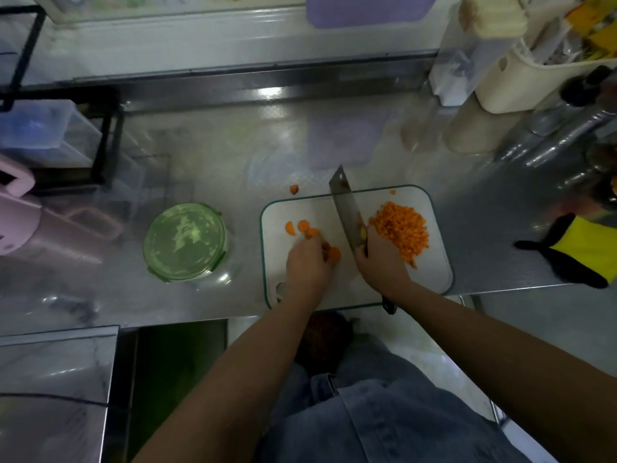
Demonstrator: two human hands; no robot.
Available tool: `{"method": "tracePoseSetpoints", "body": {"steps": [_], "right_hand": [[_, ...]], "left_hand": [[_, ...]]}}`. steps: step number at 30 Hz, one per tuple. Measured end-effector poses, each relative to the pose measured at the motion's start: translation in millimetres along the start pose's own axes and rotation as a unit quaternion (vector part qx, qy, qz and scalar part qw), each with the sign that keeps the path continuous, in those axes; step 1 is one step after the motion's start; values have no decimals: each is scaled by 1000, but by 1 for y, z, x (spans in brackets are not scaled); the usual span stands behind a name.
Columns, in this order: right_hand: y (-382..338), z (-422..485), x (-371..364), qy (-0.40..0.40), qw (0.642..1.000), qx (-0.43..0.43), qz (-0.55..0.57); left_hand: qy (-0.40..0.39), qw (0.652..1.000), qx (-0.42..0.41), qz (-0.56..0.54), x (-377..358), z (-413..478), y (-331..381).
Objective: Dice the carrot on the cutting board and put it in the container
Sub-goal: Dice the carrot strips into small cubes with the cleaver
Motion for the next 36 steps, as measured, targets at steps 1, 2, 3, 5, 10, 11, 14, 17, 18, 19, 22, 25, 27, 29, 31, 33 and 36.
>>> {"method": "tracePoseSetpoints", "body": {"steps": [1, 2, 3, 5, 10, 11, 14, 17, 18, 19, 22, 25, 27, 29, 31, 33, 36], "right_hand": [[3, -3, 0, -1, 1000, 8, -2], [6, -5, 1, -3, 1000, 12, 2], [9, -8, 2, -4, 1000, 15, 8], [15, -12, 6, 0, 1000, 21, 12], [14, -20, 15, 15, 999, 53, 1], [12, -20, 15, 13, 998, 61, -8], [7, -22, 18, 18, 996, 81, -34], [5, -23, 16, 3, 995, 86, -52], [5, -23, 15, -8, 995, 85, -60], [5, -24, 14, -18, 994, 85, -69], [3, -27, 11, -35, 993, 83, -82], [0, -26, 7, -42, 993, 71, -84], [-2, -25, 4, -46, 994, 65, -77], [-3, -23, 1, -41, 994, 63, -73], [-2, -21, 1, -31, 995, 60, -71], [-1, -19, 2, -20, 995, 62, -70], [1, -19, 8, -2, 997, 62, -52]], "left_hand": [[7, 1000, 15, -23, -3, 1, 1], [12, 999, 28, -38, -4, 2, 1], [18, 998, 42, -48, -6, 3, 0], [30, 996, 65, -58, -5, 4, -1], [41, 991, 107, -64, -4, 9, -4], [42, 990, 116, -64, -5, 10, -5], [46, 988, 134, -65, -8, 13, -6], [50, 985, 147, -76, -11, 13, -6], [52, 984, 151, -81, -11, 13, -7], [55, 983, 154, -85, -11, 13, -8], [56, 982, 156, -89, -11, 13, -8], [55, 981, 158, -95, -11, 13, -8], [54, 981, 157, -95, -11, 13, -8], [52, 981, 156, -98, -10, 13, -7], [49, 981, 158, -104, -10, 13, -7], [45, 979, 164, -109, -10, 13, -7], [41, 977, 178, -109, -10, 14, -9]]}}
Point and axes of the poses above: each hand's wrist, its own z-axis towards the middle knuckle, its own x-axis out of the back of the hand, y = z × x, the point moved 8 cm from there along z, towards the middle knuckle, and after that the axes turned 15 degrees about -z, right-handed, at the moved point
